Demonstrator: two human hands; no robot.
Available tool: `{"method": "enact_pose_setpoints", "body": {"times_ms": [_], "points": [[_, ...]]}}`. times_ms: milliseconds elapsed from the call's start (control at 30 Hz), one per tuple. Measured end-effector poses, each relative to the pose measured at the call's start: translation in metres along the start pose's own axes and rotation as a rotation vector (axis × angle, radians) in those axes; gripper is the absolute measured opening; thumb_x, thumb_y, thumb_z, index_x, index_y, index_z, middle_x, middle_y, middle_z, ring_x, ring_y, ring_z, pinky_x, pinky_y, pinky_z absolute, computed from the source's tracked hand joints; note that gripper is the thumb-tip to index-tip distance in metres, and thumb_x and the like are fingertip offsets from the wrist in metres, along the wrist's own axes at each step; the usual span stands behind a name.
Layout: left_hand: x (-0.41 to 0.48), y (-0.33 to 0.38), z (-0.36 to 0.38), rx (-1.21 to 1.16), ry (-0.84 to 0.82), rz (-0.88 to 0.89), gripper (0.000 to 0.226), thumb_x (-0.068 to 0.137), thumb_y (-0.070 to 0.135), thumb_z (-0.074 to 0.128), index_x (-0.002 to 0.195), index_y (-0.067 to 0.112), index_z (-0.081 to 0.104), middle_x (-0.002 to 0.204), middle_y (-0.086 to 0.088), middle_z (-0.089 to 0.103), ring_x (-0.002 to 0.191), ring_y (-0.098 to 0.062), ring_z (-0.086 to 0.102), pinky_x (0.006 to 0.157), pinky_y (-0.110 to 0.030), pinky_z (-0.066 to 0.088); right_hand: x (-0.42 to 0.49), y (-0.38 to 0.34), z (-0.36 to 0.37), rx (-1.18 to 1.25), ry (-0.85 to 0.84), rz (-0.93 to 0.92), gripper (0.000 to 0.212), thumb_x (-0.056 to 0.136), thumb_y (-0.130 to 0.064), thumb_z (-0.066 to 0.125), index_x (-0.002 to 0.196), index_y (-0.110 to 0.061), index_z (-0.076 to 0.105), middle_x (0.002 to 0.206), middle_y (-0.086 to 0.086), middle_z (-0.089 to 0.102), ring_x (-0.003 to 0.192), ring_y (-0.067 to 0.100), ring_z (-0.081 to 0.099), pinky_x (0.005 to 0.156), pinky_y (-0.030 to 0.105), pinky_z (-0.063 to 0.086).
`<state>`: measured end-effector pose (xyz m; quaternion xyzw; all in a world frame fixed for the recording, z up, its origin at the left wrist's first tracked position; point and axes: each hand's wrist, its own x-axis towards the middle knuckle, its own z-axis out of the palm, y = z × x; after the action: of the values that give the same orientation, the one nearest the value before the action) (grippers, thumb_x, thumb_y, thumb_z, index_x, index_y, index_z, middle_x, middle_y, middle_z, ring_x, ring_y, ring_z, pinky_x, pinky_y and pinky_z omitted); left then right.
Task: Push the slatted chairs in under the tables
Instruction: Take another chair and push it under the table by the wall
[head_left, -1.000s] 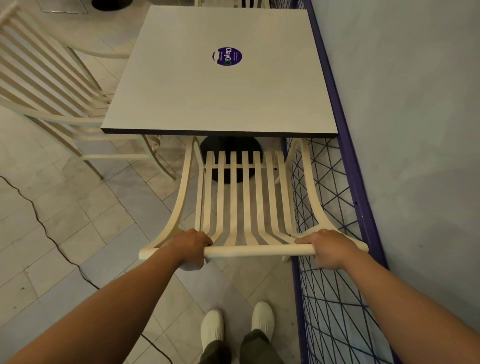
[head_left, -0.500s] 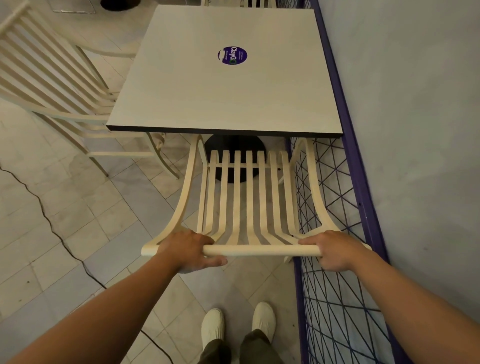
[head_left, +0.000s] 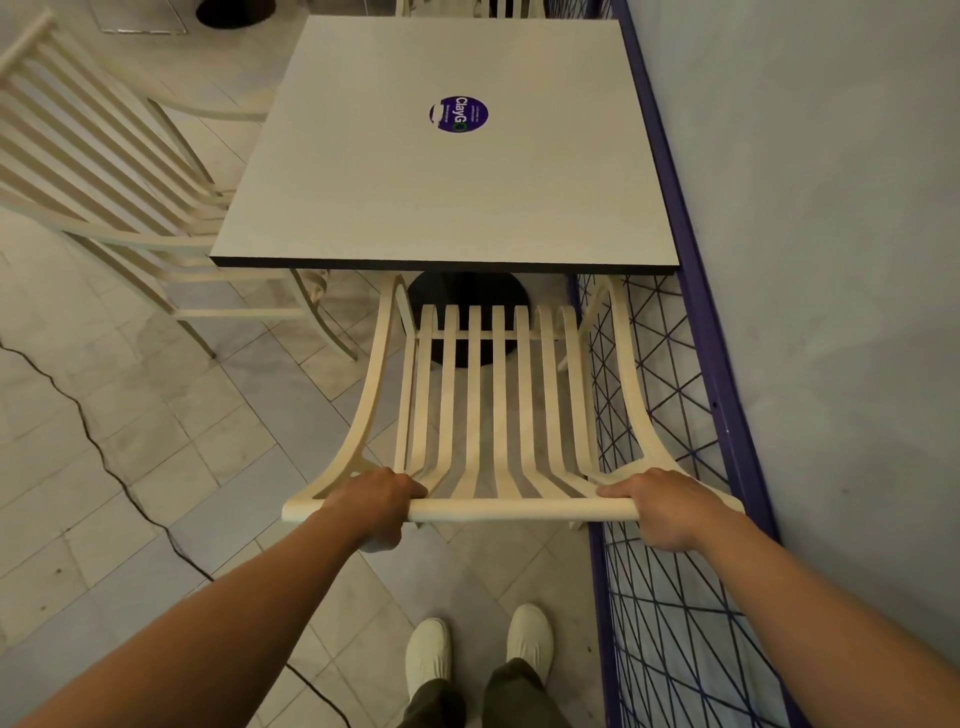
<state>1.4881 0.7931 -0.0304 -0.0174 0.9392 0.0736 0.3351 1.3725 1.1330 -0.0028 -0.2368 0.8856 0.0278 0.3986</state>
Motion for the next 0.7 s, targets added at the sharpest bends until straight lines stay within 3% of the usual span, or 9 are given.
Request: {"method": "enact_pose_setpoints", "body": {"times_ms": [133,467,600,700], "points": [[-0.0021,-0.0004,0.0063,-0.003,0.003,0.007,0.058,0.086,0.015,0.076,0.137,0.037,0.060,0.116,0.008,0.067,0.100,-0.013,0.064,0.093,-0.034,0.057,-0.0026,0.0011,0.0029,0.000,0.001,0.001,0.074,0.090,-0.007,0.061,0.151,-0.043,0.039,0.132,-0.002,0.059,0.109,0.018,0.057,0.085,0.028,0.045],[-0.0010,-0.0015,0.0051,0.001,0.005,0.008,0.061,0.086,0.015,0.075,0.140,0.039,0.058,0.120,0.008,0.068,0.103,-0.014,0.065,0.093,-0.036,0.058,0.0004,0.0039,0.0023,0.001,-0.006,0.001,0.073,0.090,-0.011,0.060,0.151,-0.045,0.039,0.131,-0.004,0.059,0.105,0.017,0.057,0.084,0.028,0.045],[0.0007,0.0000,0.0027,0.004,0.003,0.011,0.058,0.086,0.015,0.075,0.137,0.037,0.060,0.117,0.008,0.068,0.101,-0.014,0.065,0.093,-0.036,0.057,0.0003,0.0032,-0.0019,0.005,0.002,-0.003,0.071,0.091,-0.009,0.060,0.150,-0.044,0.040,0.132,-0.003,0.059,0.095,0.013,0.050,0.081,0.027,0.041],[0.0019,0.0011,0.0015,-0.001,0.002,0.013,0.056,0.086,0.015,0.075,0.136,0.037,0.061,0.116,0.008,0.069,0.101,-0.014,0.065,0.093,-0.037,0.057,-0.0001,0.0037,-0.0038,-0.013,0.012,-0.005,0.072,0.090,-0.010,0.061,0.150,-0.044,0.040,0.133,-0.003,0.059,0.101,0.015,0.055,0.081,0.026,0.041]]}}
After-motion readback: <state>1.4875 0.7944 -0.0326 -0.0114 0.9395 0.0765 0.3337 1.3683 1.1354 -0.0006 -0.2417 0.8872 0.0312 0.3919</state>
